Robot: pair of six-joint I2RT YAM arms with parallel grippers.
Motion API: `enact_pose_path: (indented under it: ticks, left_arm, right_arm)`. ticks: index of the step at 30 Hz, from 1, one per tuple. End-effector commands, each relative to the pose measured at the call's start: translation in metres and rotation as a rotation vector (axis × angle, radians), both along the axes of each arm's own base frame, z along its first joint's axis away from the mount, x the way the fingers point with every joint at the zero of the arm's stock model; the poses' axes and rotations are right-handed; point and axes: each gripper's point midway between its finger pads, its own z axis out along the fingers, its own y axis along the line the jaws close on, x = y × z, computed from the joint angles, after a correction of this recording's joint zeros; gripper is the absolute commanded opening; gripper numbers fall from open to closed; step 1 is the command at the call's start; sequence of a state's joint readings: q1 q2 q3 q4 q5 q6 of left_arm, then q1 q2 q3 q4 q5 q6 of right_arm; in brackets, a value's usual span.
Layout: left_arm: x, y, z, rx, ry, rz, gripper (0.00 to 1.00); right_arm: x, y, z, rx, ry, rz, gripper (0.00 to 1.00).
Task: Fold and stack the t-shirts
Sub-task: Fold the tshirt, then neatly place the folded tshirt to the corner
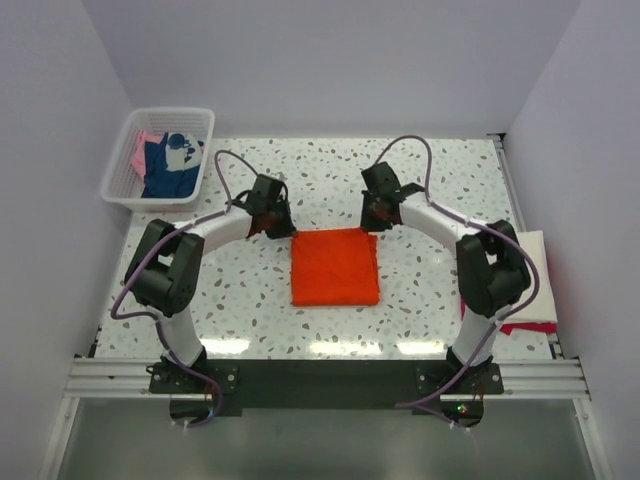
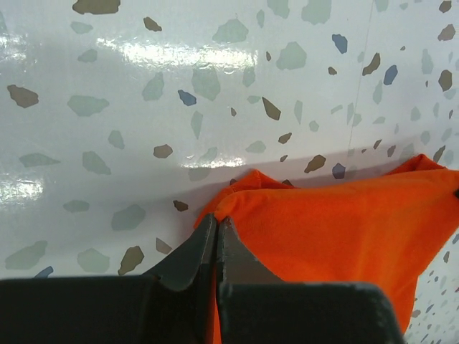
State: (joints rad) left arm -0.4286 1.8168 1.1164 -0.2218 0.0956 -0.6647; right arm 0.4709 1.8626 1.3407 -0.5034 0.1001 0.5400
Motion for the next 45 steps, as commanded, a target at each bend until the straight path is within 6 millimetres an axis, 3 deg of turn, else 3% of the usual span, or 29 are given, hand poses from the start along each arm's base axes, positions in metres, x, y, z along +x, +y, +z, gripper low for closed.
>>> enact_pose_path:
  ticks: [1,3,5,11,17,18,19,21,22,24,25,26,27,28,29,32,35,41,45]
  left_arm:
    - [0.018,-0.007,0.038,-0.03,-0.101,-0.011,0.0]
    - [0.02,-0.006,0.037,-0.019,-0.1,-0.007,0.0]
    - [0.021,-0.005,0.031,-0.008,-0.086,-0.004,0.0]
    - [0.028,-0.007,0.017,-0.002,-0.065,-0.002,0.0]
    - [0.039,-0.015,0.015,-0.021,-0.086,-0.03,0.0]
    - [0.042,-0.017,0.018,-0.024,-0.095,-0.035,0.07]
    - [0.045,-0.017,0.02,-0.031,-0.101,-0.04,0.21]
    - [0.049,-0.017,0.028,-0.03,-0.121,-0.054,0.32]
    - [0.051,-0.014,0.031,-0.022,-0.126,-0.048,0.45]
    - [0.055,-0.008,0.042,-0.01,-0.146,-0.041,0.57]
    - [0.058,-0.001,0.046,-0.005,-0.155,-0.028,0.6]
    - [0.059,0.003,0.056,-0.004,-0.175,-0.02,0.61]
    - [0.058,0.008,0.059,0.006,-0.176,-0.018,0.62]
    - [0.057,0.011,0.063,0.013,-0.181,-0.014,0.62]
    - [0.057,0.014,0.074,0.018,-0.204,-0.01,0.62]
    - [0.044,0.015,0.089,0.003,-0.229,-0.019,0.62]
    - [0.021,0.008,0.087,-0.026,-0.226,-0.048,0.62]
    - [-0.025,-0.031,0.076,-0.096,-0.198,-0.156,0.62]
    - [-0.054,-0.061,0.057,-0.125,-0.154,-0.234,0.6]
  right_arm:
    - [-0.005,-0.017,0.049,0.0,-0.116,-0.059,0.0]
    - [-0.009,-0.027,0.056,-0.027,-0.135,-0.083,0.0]
    - [-0.012,-0.034,0.051,-0.046,-0.128,-0.091,0.0]
    - [-0.005,-0.043,0.022,-0.072,-0.076,-0.096,0.0]
    - [0.004,-0.05,-0.004,-0.062,-0.024,-0.104,0.0]
    - [0.007,-0.053,-0.004,-0.058,-0.024,-0.109,0.02]
    - [0.009,-0.054,-0.003,-0.058,-0.027,-0.113,0.1]
    - [0.011,-0.061,0.001,-0.059,-0.026,-0.124,0.21]
    - [0.012,-0.061,0.005,-0.053,-0.032,-0.123,0.32]
    - [0.012,-0.065,0.018,-0.032,-0.063,-0.133,0.48]
    - [0.009,-0.068,0.018,-0.031,-0.068,-0.146,0.71]
    - [0.008,-0.071,0.02,-0.014,-0.074,-0.173,0.84]
    - [0.007,-0.077,0.029,0.011,-0.092,-0.193,0.92]
    - [0.0,-0.08,0.023,0.026,-0.072,-0.201,0.98]
    - [0.0,-0.08,0.024,0.061,-0.077,-0.222,0.99]
    - [-0.014,-0.083,0.021,0.11,-0.053,-0.236,0.99]
    - [-0.031,-0.084,0.017,0.138,-0.063,-0.248,0.99]
    - [-0.059,-0.083,0.012,0.166,-0.094,-0.232,0.99]
    - [-0.076,-0.068,0.003,0.203,-0.104,-0.198,0.99]
